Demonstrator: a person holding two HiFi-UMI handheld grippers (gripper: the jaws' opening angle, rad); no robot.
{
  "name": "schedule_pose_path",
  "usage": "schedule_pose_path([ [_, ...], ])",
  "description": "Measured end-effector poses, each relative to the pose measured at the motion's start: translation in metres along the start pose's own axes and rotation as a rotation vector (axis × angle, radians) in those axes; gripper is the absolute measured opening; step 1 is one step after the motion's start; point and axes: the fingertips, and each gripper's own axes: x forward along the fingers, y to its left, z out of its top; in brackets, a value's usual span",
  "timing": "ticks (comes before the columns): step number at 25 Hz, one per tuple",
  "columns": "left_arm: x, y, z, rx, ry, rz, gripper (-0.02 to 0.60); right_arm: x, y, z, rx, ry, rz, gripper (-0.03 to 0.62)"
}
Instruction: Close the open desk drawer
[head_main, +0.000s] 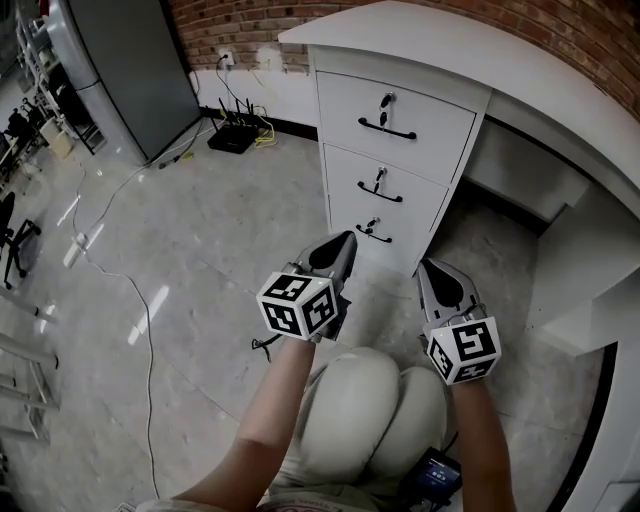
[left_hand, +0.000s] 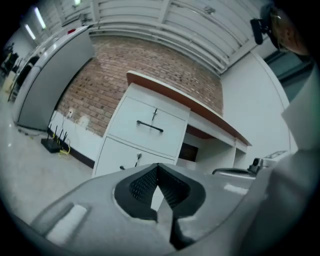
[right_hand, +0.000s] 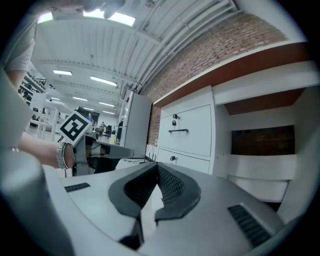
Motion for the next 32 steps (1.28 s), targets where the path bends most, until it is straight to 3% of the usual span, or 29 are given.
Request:
schedule_pose_path([
  [3,-0.006,-0.021,0.016,0.137,0.002,-0.014,0.008,-0.001,0.003,0.018,0.014,-0.034,-0.004,0.011],
  [7,-0.015,-0.044,0.031,0.231,-0.018,-0.082,0.008,-0.004,0.005,0.034,0.030,-0.053,-0.024,0.011],
  [18,-0.036,-0.075,0.064,0.307,-0.084,-0.176,0.006,-0.008,0.014,0.064,0.024,-0.069,-0.041,0.011],
  [27,-0.047,-0.088,0.075,0.366,-0.092,-0.169,0.008,-0.017,0.025,0.076,-0.002,-0.071,-0.048,0.011],
  [32,-0.048,-0.086,0.075,0.342,-0.096,-0.155,0.008,-0.018,0.029,0.076,0.001,-0.073,-0.048,0.011],
])
